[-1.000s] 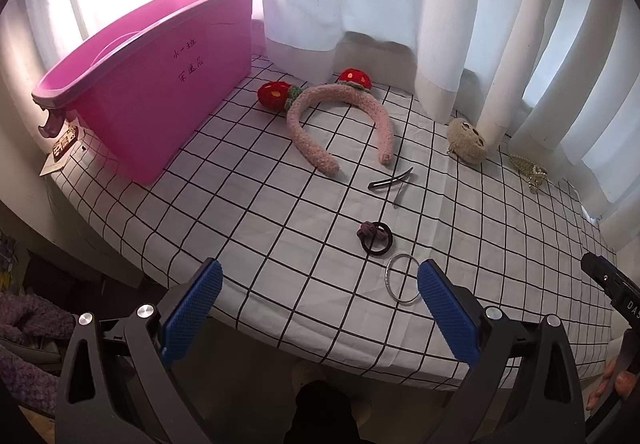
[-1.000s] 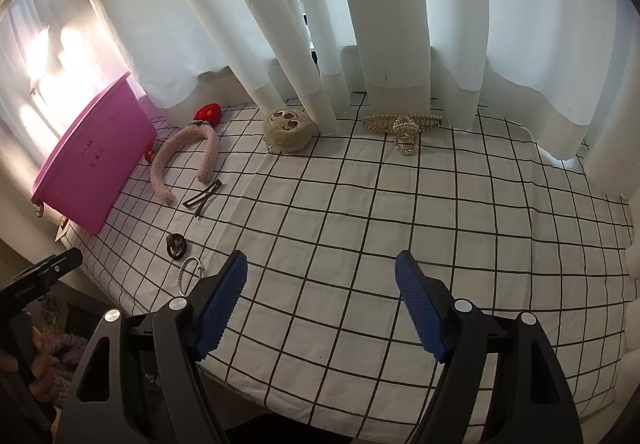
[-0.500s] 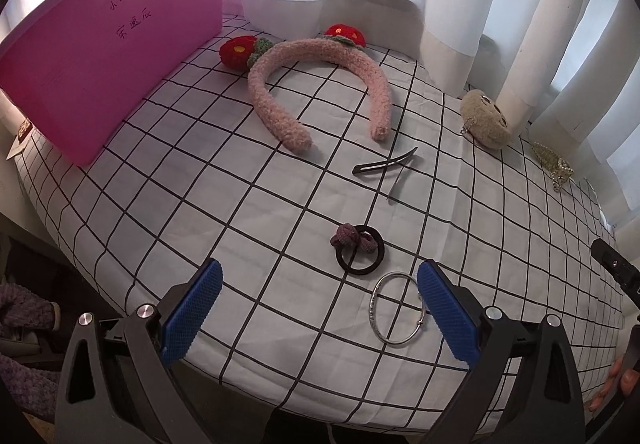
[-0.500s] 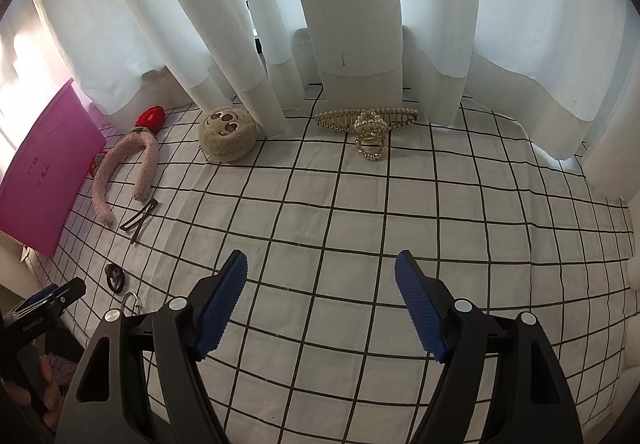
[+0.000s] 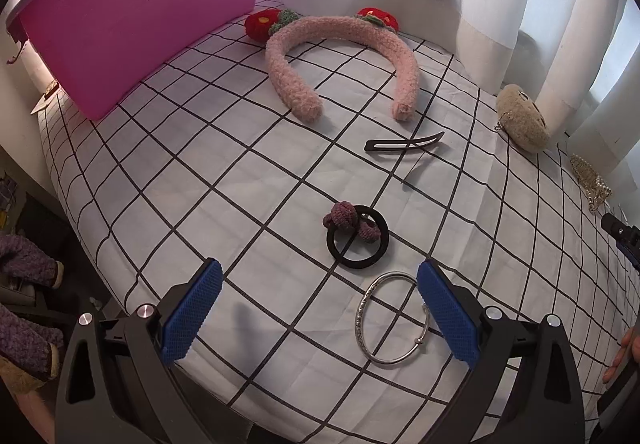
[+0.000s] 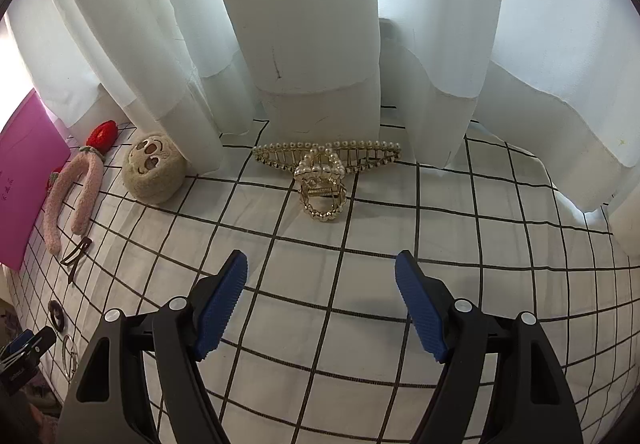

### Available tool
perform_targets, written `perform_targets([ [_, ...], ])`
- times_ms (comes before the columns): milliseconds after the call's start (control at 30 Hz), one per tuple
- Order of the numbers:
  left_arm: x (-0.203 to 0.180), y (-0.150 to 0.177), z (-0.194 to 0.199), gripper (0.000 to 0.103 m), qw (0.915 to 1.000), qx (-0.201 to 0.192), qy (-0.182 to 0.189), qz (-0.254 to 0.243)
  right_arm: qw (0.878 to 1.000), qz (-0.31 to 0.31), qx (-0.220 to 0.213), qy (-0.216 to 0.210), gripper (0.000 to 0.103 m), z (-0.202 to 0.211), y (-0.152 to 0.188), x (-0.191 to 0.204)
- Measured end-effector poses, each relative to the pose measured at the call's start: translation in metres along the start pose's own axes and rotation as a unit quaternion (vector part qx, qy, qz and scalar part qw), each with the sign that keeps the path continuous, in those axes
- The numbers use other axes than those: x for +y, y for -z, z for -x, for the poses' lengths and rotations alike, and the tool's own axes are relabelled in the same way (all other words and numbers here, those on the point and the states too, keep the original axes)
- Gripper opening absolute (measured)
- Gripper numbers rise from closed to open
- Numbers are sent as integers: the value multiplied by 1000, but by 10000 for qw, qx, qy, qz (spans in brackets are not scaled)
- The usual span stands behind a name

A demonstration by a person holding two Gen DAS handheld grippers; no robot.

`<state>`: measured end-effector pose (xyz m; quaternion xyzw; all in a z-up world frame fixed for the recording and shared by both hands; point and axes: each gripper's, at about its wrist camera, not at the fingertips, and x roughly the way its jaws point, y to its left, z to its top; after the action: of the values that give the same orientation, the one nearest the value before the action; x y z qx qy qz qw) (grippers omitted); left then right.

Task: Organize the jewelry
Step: 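Grasp the mauve-knot hair tie with the left tool while the right tool grasps the pearl claw clip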

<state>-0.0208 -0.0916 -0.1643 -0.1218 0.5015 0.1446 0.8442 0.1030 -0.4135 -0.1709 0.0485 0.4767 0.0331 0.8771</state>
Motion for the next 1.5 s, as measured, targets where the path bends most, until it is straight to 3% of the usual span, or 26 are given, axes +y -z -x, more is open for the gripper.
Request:
perform_targets([
  [667,2,5,-13,96,9985,-142,-289,441,9995,211,-145,210,73,-37,-21,5],
  [1500,-8,-9,-27,97,9954,-633,-563,436,9981,286,-215,506,73,-60,-38,17],
])
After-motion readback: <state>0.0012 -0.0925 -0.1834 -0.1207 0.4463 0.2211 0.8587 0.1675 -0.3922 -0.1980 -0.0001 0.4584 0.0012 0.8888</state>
